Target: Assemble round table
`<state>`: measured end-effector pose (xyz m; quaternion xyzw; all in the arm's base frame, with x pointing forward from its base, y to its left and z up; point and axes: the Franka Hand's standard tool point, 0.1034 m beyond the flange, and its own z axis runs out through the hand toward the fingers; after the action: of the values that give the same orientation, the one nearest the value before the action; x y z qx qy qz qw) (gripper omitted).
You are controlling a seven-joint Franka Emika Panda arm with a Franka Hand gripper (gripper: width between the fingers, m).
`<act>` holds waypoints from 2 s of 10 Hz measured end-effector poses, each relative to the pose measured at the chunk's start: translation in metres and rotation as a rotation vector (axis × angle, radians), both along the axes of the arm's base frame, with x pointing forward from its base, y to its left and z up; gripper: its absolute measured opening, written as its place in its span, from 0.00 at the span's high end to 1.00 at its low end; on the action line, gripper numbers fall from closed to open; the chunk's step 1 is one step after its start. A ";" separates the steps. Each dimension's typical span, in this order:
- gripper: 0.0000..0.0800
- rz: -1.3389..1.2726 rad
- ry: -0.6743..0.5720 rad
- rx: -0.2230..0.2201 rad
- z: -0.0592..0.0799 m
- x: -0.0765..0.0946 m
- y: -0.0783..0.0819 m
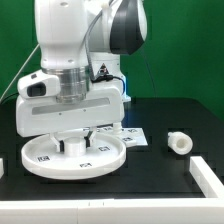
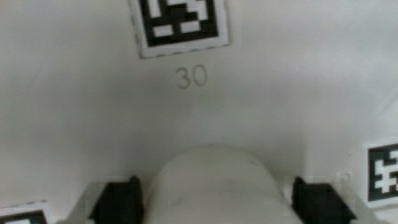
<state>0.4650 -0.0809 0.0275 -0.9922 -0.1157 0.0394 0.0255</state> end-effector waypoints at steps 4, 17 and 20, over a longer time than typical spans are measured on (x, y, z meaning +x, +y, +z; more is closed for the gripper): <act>0.49 -0.006 0.004 0.000 -0.003 0.001 0.002; 0.49 -0.059 -0.061 0.002 -0.017 0.075 0.114; 0.49 -0.082 -0.070 -0.010 -0.017 0.082 0.120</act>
Offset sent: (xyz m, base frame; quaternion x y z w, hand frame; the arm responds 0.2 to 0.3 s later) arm 0.0000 0.0000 0.0000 0.0000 0.0000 0.0000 1.0000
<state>0.5469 0.0393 0.0110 -0.9970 -0.0755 0.0039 0.0180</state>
